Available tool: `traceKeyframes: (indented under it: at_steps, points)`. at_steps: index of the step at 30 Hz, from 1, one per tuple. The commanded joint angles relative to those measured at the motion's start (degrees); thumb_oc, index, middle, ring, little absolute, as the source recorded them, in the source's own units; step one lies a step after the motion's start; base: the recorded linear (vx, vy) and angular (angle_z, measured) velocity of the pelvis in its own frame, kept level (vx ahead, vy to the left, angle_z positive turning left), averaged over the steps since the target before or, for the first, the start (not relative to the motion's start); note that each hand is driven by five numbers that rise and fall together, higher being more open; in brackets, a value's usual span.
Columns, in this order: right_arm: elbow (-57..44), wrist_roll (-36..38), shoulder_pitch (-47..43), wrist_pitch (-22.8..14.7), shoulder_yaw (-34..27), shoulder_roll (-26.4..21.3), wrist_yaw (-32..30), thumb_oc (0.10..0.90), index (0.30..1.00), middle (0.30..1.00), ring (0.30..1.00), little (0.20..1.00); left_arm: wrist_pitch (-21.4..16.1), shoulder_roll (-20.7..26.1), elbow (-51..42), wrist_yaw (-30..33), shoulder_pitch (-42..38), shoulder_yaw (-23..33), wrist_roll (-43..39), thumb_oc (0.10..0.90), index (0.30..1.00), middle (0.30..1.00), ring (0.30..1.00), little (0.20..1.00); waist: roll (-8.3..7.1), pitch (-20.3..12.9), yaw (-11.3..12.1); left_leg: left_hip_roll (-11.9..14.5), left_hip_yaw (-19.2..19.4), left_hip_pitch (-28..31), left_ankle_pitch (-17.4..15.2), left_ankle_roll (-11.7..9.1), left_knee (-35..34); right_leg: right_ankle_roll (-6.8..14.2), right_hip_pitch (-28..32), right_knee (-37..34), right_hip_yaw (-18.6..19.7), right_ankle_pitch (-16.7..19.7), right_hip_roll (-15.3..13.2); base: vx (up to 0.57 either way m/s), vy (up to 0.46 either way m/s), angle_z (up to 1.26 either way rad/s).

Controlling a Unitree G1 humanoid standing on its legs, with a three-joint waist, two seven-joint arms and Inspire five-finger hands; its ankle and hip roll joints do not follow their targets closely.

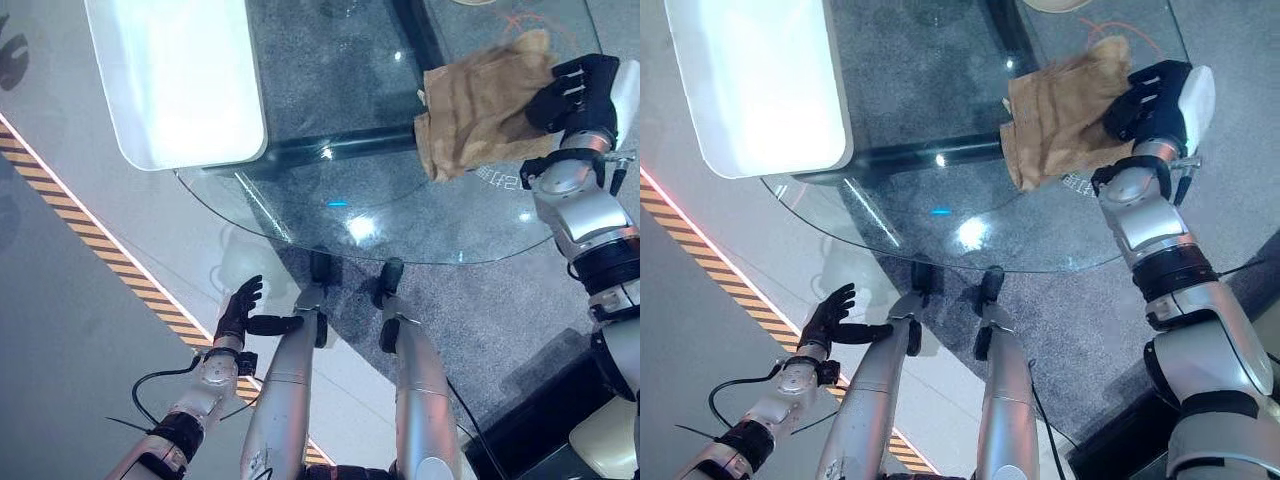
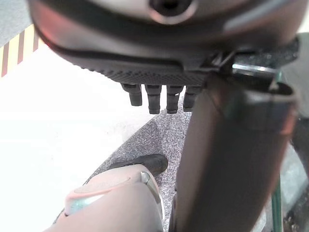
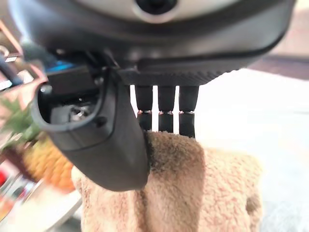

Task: Wipe the table with a cloth and put it in the basket.

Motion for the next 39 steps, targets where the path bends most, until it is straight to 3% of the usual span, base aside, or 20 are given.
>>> traceKeyframes:
  at_steps: [1,2,8,13,14,16,23,31,37,38,39]
  points:
    - [-2.19,-0.36,-1.17,-3.84,-5.28,-11.92,-8.10,0.100,0.300,0.300,0.300,0.200,0.51,1.92,-0.14,-0.46,9.15,0.87,0.58,0.800,0.900,0.900,0.900,0.900,2.10,-1.36,1.42,0.70,-0.73,4.72,-8.45,-0.88,0.62,3.13,1.38,-0.55,-1.02,-0.08,1.25,-0.08,-0.058,-0.07]
    - [-2.00,-0.18,-1.72,-4.17,-5.90,-12.38,-8.17,0.100,0.300,0.300,0.300,0.200,0.73,2.05,-0.31,-0.51,8.17,1.15,0.66,0.800,0.900,0.900,0.900,0.900,1.85,-1.36,1.13,0.52,-0.30,2.92,-6.50,-0.67,0.17,2.57,-0.07,-1.50,-1.51,1.64,0.99,-0.08,-0.042,-0.08]
    - [-2.11,-0.12,0.38,-4.38,-6.90,-12.62,-8.54,0.100,0.300,0.300,0.300,0.200,1.06,1.72,-0.18,-0.76,8.54,0.88,0.68,0.800,0.900,0.900,0.900,0.900,2.18,-1.36,0.95,0.50,-0.53,4.73,-8.26,-1.18,0.69,2.80,1.55,-1.12,-0.95,-0.04,1.26,0.01,-0.006,-0.08]
    - [-4.49,-0.93,-0.36,-3.49,-5.25,-11.24,-4.79,0.100,0.300,0.300,0.300,0.200,1.78,1.12,-0.39,-0.53,7.53,0.86,0.53,0.800,0.900,0.900,0.900,0.900,2.59,-1.36,1.23,0.13,-0.79,4.16,-7.96,-1.26,0.61,2.70,1.01,-1.23,-0.96,-0.08,1.05,-0.02,0.015,-0.01]
    - [-4.59,-0.94,-1.05,-3.48,-5.52,-11.45,-4.81,0.100,0.300,0.300,0.300,0.200,1.78,1.20,-0.45,-0.50,6.71,1.15,0.54,0.800,0.900,0.900,0.900,0.900,2.39,-1.36,1.02,-0.03,-0.44,2.36,-6.15,-0.99,0.26,2.20,-0.51,-1.96,-1.42,1.57,0.79,-0.07,0.031,0.01]
    - [-5.40,-1.12,-0.85,-3.21,-4.32,-10.09,-3.23,0.100,0.300,0.300,0.300,0.200,1.73,0.85,-0.20,-0.62,7.29,0.82,0.50,0.800,0.900,0.900,0.900,0.900,2.78,-1.36,1.44,-0.03,-0.89,3.86,-7.83,-1.25,0.54,2.65,0.74,-1.21,-1.07,-0.16,1.00,0.02,0.047,0.02]
    - [-6.90,-0.57,-2.30,-3.03,-0.87,-5.55,2.34,0.100,0.300,0.300,0.300,0.200,1.09,-0.72,1.17,-0.30,6.64,0.43,0.88,0.800,0.900,0.900,0.900,0.900,3.24,-1.36,2.48,-0.39,-1.07,3.53,-7.54,-1.08,0.06,2.53,0.43,-1.02,-1.56,-0.60,0.67,0.00,0.049,0.02]
    - [-7.13,2.51,-1.27,-5.31,-0.90,-0.08,6.36,0.100,0.300,0.300,0.300,0.200,1.09,-1.77,1.84,-0.58,5.73,0.53,1.12,0.800,0.900,0.900,0.900,0.900,3.29,-1.36,3.31,-0.68,-1.28,3.28,-7.61,-0.95,0.34,2.53,0.55,-0.61,-1.92,-0.99,0.37,0.00,0.052,0.07]
    - [-6.95,1.66,0.02,-3.73,-1.23,2.16,6.84,0.100,0.300,0.300,0.300,0.200,1.46,-2.06,1.81,-0.54,5.23,0.46,0.90,0.800,0.900,0.900,0.900,0.900,3.26,-1.36,3.64,-0.79,-1.37,2.97,-7.68,-0.79,0.55,2.66,0.35,-0.37,-2.06,-0.96,0.20,0.01,0.036,0.07]
    - [-5.90,1.42,0.11,-3.46,-1.01,2.59,6.24,0.355,0.519,0.519,0.519,0.455,1.53,-2.25,1.93,-0.34,5.06,0.30,0.97,0.800,0.900,0.900,0.900,0.900,3.31,-1.36,3.75,-0.78,-1.40,2.78,-7.73,-0.73,0.67,2.69,0.17,-0.28,-2.14,-0.90,0.07,0.00,0.000,0.00]
    - [-4.93,1.45,0.11,-2.93,-0.75,2.84,5.09,0.679,0.796,0.796,0.796,0.779,1.59,-2.34,1.86,0.00,5.13,0.06,1.08,0.800,0.900,0.900,0.900,0.900,3.35,-1.36,3.88,-0.76,-1.43,2.56,-7.81,-0.68,0.78,2.75,-0.01,-0.23,-2.23,-0.80,-0.04,0.00,0.000,0.00]
